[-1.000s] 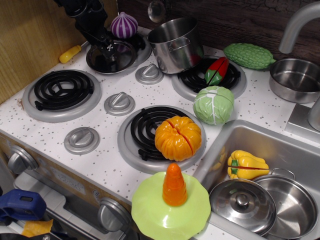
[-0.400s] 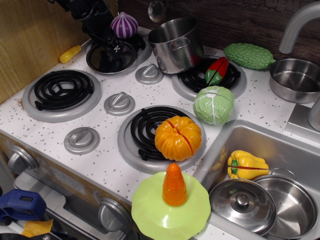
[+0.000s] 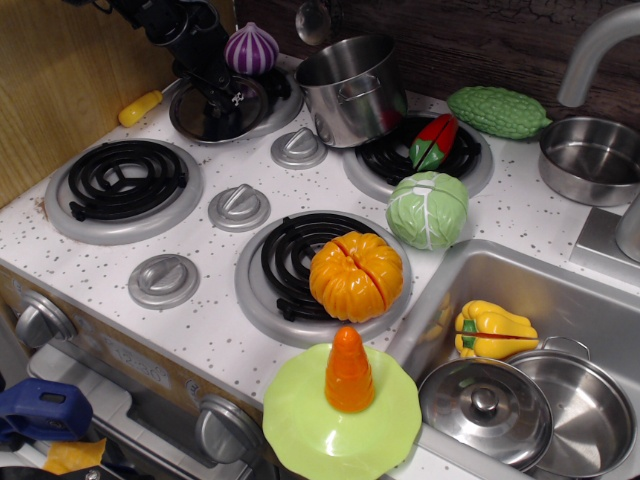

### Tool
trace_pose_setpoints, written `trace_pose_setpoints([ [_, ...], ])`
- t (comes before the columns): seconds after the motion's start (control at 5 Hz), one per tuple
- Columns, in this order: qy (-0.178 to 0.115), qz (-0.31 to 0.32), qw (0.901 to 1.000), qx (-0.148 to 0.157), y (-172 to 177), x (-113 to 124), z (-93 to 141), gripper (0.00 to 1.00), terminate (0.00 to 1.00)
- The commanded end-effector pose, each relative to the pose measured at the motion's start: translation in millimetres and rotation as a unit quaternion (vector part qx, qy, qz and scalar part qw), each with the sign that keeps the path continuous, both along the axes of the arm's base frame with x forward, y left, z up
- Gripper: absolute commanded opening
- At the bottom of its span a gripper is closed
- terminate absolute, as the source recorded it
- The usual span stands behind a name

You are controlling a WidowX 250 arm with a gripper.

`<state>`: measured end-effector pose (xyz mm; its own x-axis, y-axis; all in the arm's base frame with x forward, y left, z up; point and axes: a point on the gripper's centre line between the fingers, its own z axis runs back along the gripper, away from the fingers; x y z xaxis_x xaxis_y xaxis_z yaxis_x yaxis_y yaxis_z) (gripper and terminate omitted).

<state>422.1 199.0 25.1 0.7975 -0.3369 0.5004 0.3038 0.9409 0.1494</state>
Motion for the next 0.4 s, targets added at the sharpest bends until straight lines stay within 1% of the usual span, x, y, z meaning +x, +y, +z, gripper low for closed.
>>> trace_pose_setpoints([
  [0.0,0.002,0.001,0.9999,0.014,-6.3,5.2,25.9,0.0,0.0],
  [0.2,0.025,0.01,0.9993,0.026,-9.8,3.4,47.7,0.0,0.0],
])
